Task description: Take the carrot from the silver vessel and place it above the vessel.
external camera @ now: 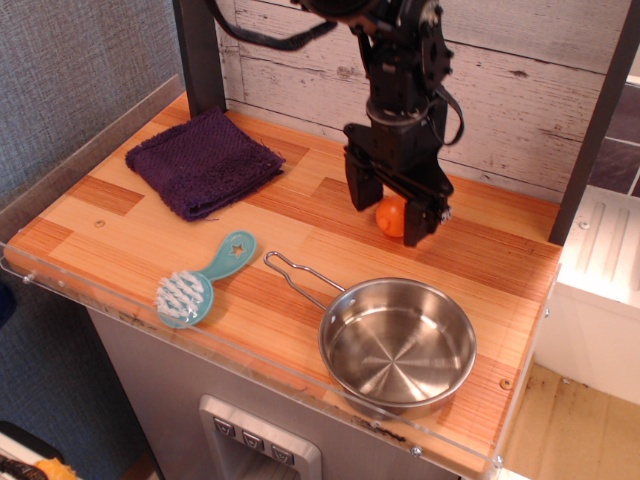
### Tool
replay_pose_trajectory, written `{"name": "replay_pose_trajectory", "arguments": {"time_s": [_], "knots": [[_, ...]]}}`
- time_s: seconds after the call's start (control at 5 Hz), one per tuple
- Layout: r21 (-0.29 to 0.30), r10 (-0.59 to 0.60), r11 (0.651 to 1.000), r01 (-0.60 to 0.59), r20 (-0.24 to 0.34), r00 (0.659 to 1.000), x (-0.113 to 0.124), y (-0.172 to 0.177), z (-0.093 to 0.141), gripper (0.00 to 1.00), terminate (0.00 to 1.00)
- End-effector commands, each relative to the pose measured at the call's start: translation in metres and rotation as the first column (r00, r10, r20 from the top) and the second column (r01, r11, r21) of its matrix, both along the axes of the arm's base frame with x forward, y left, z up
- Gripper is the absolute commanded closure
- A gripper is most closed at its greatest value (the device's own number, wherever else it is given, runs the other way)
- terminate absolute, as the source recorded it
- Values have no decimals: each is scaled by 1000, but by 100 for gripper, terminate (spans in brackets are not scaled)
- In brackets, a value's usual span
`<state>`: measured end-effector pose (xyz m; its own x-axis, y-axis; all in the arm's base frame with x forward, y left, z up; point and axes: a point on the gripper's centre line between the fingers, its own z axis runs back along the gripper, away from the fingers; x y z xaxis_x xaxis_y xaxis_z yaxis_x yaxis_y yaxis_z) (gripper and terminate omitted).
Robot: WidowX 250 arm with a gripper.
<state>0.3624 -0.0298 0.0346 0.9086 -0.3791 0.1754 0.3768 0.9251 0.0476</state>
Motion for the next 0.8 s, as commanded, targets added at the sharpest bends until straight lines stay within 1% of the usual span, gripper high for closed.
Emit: {"name": "replay_pose_trajectory", "arguments": {"time_s": [0.0,0.2,0.4,0.6], "knots": [[-71,117,991,-110,112,987,-8,53,113,0,0],[-52,224,974,-221,38,974,-19,83,113,0,0],[22,271,962,-271,7,963,-35,94,99,0,0],[19,281,959,-282,8,960,-44,97,99,0,0]]}}
